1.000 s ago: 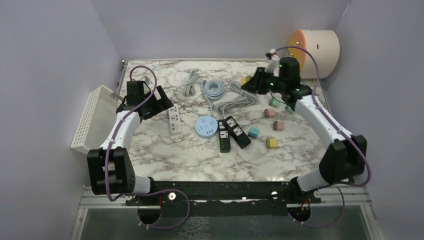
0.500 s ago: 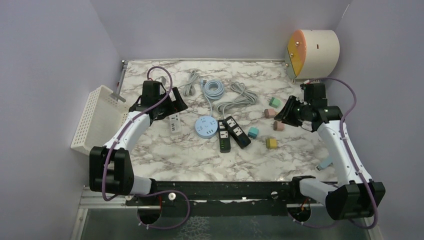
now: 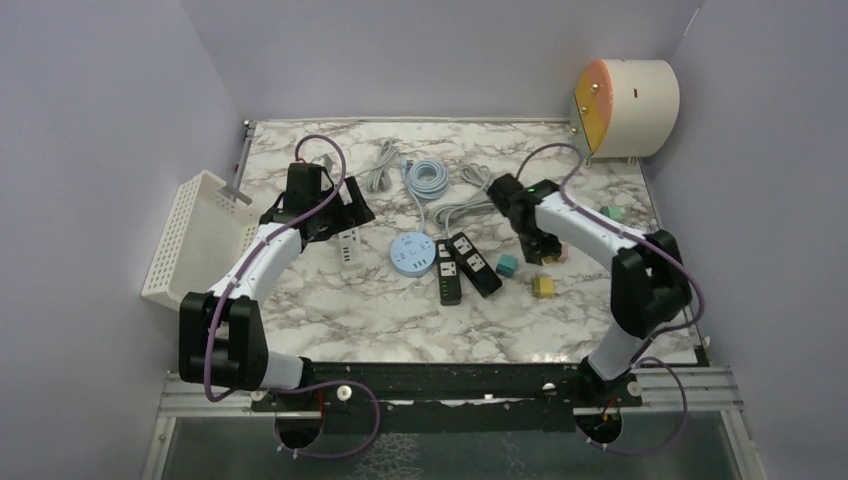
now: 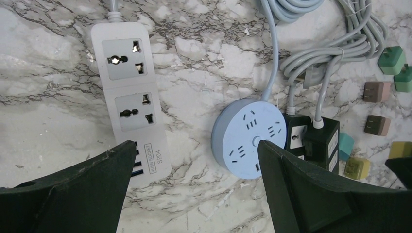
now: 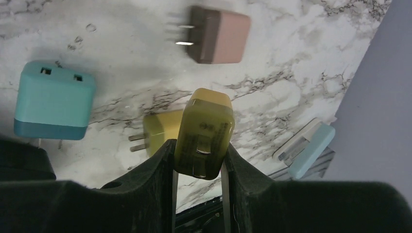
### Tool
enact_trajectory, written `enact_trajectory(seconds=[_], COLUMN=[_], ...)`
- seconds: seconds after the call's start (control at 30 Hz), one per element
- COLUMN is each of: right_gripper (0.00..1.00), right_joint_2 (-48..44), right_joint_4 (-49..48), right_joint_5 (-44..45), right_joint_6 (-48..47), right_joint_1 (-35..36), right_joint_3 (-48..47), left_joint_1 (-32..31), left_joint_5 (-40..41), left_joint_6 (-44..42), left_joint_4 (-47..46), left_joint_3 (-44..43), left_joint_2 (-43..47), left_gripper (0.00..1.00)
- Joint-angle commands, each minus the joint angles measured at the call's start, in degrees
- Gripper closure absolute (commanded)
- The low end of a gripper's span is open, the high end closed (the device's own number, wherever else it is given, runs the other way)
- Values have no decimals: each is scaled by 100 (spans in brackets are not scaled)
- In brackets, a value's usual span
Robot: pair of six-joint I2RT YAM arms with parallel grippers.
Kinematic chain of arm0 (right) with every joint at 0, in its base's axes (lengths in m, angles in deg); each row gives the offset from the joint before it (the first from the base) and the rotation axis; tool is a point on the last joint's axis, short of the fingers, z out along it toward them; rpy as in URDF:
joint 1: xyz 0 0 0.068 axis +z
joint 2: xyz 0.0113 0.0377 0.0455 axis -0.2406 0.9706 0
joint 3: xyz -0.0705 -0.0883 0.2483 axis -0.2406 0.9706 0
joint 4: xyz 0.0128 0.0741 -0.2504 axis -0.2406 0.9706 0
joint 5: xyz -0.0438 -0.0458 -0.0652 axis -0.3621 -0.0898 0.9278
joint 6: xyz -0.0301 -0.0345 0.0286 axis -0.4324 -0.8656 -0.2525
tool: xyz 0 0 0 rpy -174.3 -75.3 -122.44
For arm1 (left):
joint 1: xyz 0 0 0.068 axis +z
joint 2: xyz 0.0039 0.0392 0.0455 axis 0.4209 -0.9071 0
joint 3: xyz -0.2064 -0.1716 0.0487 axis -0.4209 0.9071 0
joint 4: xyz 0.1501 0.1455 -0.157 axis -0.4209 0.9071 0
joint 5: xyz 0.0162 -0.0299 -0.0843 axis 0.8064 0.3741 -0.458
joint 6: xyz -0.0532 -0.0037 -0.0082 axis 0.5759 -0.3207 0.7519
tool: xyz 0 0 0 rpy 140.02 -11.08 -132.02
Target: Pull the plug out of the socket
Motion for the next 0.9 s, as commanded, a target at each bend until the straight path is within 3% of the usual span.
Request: enact_trajectory(seconds=[0.0, 0.27, 0.5, 0.57, 0.67, 0.7, 0.77, 0.87], right_gripper=[99, 99, 86, 67, 30, 22, 11, 8], right_joint_2=[830, 1640, 1889, 1843, 1788, 1770, 1725, 1623], right_joint_4=[1087, 982, 996, 998, 992, 994, 1030, 1168], right_joint_5=[1307, 1286, 1211, 1174, 1088, 1056, 1019, 1045], right_joint_6=[954, 856, 759, 740, 684, 665, 639, 636], right_joint_1=[828, 909, 1085, 1110, 1124, 1128, 1130, 1165], right_joint_3=[-320, -276, -347, -365, -378, -397, -455, -626], left_joint_1=[-34, -29, -34, -28, -34, -34, -32, -34], left_joint_5=[198, 207, 240, 211, 167, 162, 160, 161], left_joint_6=[-15, -100, -86, -73, -57, -59, -62, -57], left_joint_4=[97, 187, 219, 214, 214, 212, 209, 213], left_joint_3=[-9, 64, 100, 125, 125, 111, 90, 76], left_joint_2=[166, 215, 272, 259, 233, 228, 219, 227], left_gripper=[1, 1, 1, 1, 1, 1, 1, 1])
